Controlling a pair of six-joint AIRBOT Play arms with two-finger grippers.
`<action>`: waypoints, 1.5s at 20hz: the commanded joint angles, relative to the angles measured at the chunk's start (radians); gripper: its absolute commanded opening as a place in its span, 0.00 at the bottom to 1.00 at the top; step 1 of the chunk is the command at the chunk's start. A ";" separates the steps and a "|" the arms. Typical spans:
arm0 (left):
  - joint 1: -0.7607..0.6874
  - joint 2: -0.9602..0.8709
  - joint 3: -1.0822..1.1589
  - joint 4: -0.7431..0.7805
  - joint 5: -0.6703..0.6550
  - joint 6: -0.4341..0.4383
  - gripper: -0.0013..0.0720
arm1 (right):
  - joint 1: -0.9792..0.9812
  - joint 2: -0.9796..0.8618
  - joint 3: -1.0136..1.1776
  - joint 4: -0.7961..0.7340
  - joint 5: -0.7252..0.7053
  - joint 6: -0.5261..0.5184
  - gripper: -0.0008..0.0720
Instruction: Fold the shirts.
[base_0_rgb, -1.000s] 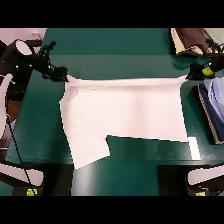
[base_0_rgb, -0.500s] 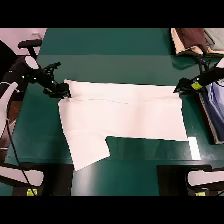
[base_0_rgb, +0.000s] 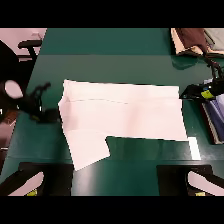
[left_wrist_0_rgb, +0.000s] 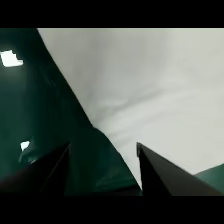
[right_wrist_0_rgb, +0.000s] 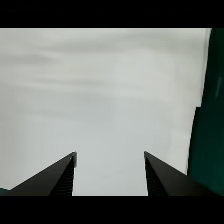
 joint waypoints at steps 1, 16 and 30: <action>-0.001 0.169 -0.278 -0.098 0.058 -0.053 0.70 | -0.001 0.092 -0.077 0.002 -0.056 0.000 0.68; -0.119 0.183 -0.436 -0.345 0.219 -0.011 0.07 | -0.071 0.106 -0.094 0.020 0.046 -0.027 0.68; -0.119 0.185 -0.304 -0.339 0.177 0.011 0.06 | -0.532 0.034 -0.649 0.137 -0.035 -0.067 0.61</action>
